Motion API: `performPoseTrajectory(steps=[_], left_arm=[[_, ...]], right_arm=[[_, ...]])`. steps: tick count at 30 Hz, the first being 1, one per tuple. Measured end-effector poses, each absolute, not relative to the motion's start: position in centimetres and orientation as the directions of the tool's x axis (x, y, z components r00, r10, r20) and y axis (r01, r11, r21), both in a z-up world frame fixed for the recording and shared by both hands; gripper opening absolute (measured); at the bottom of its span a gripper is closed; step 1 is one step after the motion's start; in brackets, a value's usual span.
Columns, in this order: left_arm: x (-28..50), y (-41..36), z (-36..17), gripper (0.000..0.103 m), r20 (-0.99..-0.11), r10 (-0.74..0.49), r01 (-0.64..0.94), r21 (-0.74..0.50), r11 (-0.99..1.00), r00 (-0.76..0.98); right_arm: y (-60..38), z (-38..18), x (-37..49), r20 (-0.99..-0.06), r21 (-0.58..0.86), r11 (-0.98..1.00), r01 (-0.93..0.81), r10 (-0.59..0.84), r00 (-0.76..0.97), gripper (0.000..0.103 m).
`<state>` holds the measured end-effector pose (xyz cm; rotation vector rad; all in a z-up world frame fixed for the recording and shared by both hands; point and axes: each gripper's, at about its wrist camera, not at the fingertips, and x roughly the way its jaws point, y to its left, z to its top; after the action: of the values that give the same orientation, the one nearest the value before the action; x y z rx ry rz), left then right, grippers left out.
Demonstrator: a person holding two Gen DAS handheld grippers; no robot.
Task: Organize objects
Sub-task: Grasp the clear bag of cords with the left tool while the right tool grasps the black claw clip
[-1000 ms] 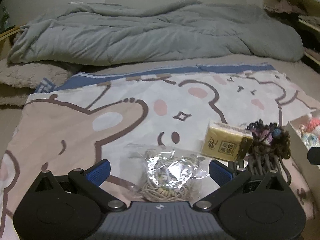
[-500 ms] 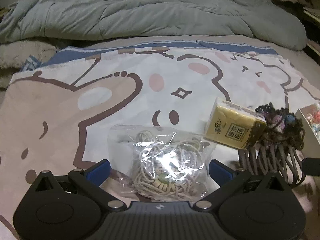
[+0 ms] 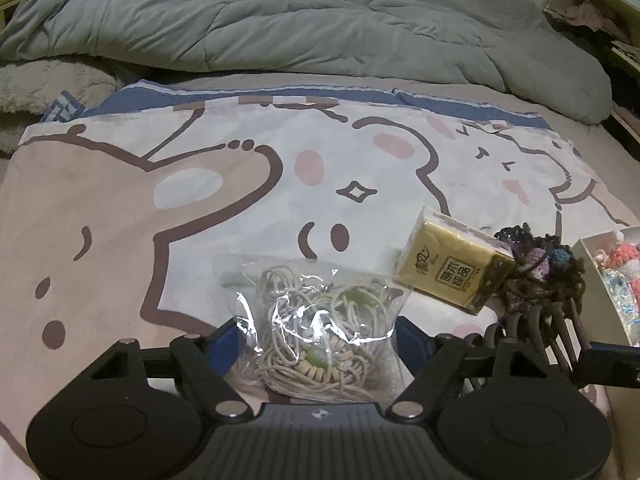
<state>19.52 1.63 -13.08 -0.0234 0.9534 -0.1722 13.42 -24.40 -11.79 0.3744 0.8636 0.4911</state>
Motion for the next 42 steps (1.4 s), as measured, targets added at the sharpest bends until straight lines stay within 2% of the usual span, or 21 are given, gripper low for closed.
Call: performPoseTrajectory(steps=[9, 12, 16, 20, 28, 33, 34, 35, 36, 40, 42], left_arm=[[16.6, 2.0, -11.0, 0.078, -0.813, -0.178, 0.172, -0.097, 0.980, 0.554], [15.3, 2.2, -10.8, 0.078, -0.829, -0.187, 0.205, -0.090, 0.975, 0.526], [13.5, 2.6, -10.6, 0.078, -0.851, -0.193, 0.240, -0.082, 0.967, 0.488], [11.9, 3.0, -10.9, 0.078, -0.874, -0.198, 0.273, -0.078, 0.959, 0.445], [10.3, 3.7, -11.0, 0.078, -0.890, -0.204, 0.285, -0.088, 0.954, 0.408], [10.0, 3.9, -11.2, 0.078, -0.896, -0.199, 0.291, -0.083, 0.953, 0.396], [10.0, 4.0, -11.3, 0.078, -0.898, -0.198, 0.292, -0.082, 0.953, 0.394], [9.9, 4.0, -11.3, 0.079, -0.898, -0.198, 0.293, -0.082, 0.953, 0.392], [9.9, 4.1, -11.4, 0.079, -0.898, -0.199, 0.292, -0.084, 0.953, 0.391], [9.9, 4.3, -11.4, 0.079, -0.897, -0.206, 0.292, -0.092, 0.952, 0.391], [10.0, 4.4, -11.5, 0.079, -0.897, -0.207, 0.291, -0.094, 0.952, 0.390]], right_arm=[[-26.5, -9.2, 11.5, -0.625, 0.421, 0.858, -0.294, 0.510, 0.592, 0.005], [-27.1, -8.6, 10.7, -0.642, 0.349, 0.879, -0.323, 0.476, 0.601, 0.005], [-26.7, -8.1, 8.8, -0.677, 0.158, 0.880, -0.449, 0.428, 0.599, 0.005], [-25.3, -8.5, 7.2, -0.709, 0.067, 0.823, -0.564, 0.437, 0.553, 0.005], [-21.0, -8.6, 3.0, -0.746, -0.009, 0.600, -0.800, 0.528, 0.405, 0.004], [-18.8, -9.1, 1.3, -0.785, 0.027, 0.510, -0.860, 0.543, 0.297, 0.005], [-18.8, -8.9, 1.3, -0.782, 0.050, 0.518, -0.854, 0.553, 0.289, 0.009], [-19.0, -8.6, 1.7, -0.768, 0.102, 0.540, -0.836, 0.576, 0.279, 0.019], [-19.3, -8.3, 2.2, -0.753, 0.164, 0.571, -0.804, 0.599, 0.272, 0.030], [-20.7, -7.5, 4.4, -0.732, 0.335, 0.743, -0.579, 0.593, 0.337, 0.037], [-21.3, -7.8, 5.3, -0.747, 0.401, 0.822, -0.404, 0.549, 0.375, 0.045]])
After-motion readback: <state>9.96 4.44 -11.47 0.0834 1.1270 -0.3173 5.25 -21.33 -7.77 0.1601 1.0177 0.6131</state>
